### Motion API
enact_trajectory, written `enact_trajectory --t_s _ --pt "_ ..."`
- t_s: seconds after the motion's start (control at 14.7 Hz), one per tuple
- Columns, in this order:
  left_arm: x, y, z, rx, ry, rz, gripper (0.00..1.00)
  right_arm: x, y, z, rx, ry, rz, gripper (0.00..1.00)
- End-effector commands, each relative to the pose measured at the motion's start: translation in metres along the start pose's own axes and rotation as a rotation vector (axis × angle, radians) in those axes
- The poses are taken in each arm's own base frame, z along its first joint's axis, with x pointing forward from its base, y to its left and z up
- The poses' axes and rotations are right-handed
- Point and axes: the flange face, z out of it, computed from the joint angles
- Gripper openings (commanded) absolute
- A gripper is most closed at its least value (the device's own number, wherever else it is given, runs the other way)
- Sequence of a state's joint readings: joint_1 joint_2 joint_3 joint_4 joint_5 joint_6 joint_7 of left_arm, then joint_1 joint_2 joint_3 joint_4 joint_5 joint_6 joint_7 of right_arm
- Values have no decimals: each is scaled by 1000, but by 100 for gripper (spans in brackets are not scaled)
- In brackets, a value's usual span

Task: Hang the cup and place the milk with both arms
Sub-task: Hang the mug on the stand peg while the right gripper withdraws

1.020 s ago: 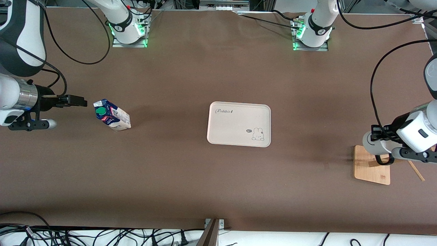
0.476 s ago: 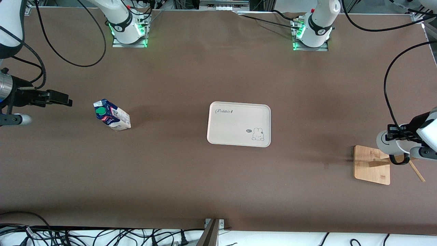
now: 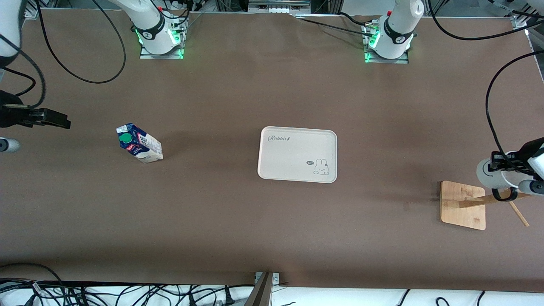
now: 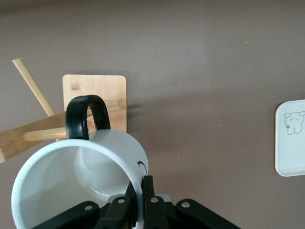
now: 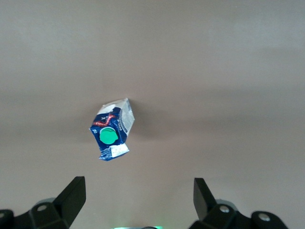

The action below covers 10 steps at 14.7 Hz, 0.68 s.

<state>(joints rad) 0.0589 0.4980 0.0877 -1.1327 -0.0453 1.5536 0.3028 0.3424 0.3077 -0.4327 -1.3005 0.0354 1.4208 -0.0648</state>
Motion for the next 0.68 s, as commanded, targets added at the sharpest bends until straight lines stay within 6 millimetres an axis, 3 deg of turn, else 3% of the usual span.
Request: enact_trajectory --t_s 0.0,0.2,0.27,0.41,0.48,0.54,0.61 --pt "1 -13 0 3 7 30 0 -8 -6 -13 -1 32 86 100" --pt "3 -20 9 8 -5 66 0 -14 -4 -21 25 138 102 100" --pt "4 -21 13 6 -10 88 14 -12 -13 -29 22 185 80 100" --pt "3 -26 16 6 -17 90 51 -20 -15 -39 17 208 77 100" --pt "2 -26 21 1 -26 88 77 -25 -15 -43 26 210 74 100" --pt "2 -26 22 0 -28 85 93 -29 -14 -41 24 204 67 100" --pt "2 -26 21 1 -26 80 99 -31 -13 -40 24 200 66 100"
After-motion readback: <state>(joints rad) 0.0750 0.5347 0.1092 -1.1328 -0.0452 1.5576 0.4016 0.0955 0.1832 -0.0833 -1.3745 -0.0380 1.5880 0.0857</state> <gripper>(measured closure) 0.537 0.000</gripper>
